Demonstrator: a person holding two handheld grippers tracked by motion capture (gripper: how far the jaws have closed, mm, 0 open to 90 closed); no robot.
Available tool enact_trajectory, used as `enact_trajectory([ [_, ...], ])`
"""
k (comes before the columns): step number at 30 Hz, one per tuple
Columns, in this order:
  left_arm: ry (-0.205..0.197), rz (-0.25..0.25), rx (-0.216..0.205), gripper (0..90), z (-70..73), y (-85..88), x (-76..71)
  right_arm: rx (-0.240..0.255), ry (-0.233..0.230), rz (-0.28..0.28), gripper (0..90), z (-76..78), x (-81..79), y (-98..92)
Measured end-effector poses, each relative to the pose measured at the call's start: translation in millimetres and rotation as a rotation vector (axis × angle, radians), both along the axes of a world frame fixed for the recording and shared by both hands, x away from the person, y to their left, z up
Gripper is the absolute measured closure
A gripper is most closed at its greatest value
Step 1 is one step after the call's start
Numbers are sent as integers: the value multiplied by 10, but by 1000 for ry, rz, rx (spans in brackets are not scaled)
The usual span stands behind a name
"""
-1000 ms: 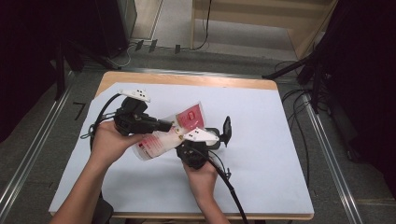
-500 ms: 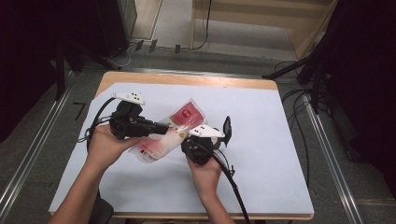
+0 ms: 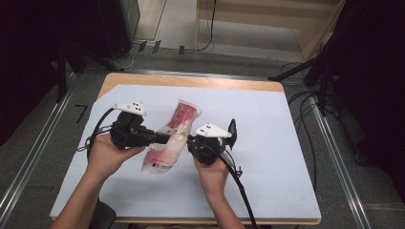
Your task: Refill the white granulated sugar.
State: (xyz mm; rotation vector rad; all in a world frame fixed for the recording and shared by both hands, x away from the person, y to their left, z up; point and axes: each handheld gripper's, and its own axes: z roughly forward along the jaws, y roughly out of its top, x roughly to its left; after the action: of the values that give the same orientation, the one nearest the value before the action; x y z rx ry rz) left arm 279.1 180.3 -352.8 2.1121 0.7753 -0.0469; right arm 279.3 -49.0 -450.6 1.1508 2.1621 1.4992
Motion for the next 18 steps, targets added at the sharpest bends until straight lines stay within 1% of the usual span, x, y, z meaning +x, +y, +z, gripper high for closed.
enact_trajectory([
  [1,-7,19,0,900,-1,17,0,-8,-3,4,900,-12,8,10],
  [2,-6,24,0,900,0,35,4,-11,5,8,900,-20,11,14],
  [3,-15,40,-1,900,-2,61,7,-13,7,11,900,-24,16,13],
  [4,-15,46,-12,900,-4,78,12,-15,8,16,900,-31,23,13],
  [7,-21,69,-21,900,4,137,29,-30,2,28,900,-28,15,15],
  [10,-21,86,-26,900,9,185,46,-36,4,52,900,-24,10,17],
  [11,-22,90,-34,900,12,205,54,-37,11,59,900,-21,3,20],
  [12,-27,95,-29,900,16,215,58,-44,13,74,900,-21,-5,23],
  [13,-36,103,-37,900,15,232,67,-45,15,82,900,-18,-14,25],
  [15,-36,120,-50,900,10,257,94,-71,6,110,898,-5,-34,24],
  [17,-37,129,-50,900,5,280,125,-62,15,123,898,12,-44,5],
  [18,-38,136,-52,900,2,287,136,-37,22,132,894,27,-48,-16],
])
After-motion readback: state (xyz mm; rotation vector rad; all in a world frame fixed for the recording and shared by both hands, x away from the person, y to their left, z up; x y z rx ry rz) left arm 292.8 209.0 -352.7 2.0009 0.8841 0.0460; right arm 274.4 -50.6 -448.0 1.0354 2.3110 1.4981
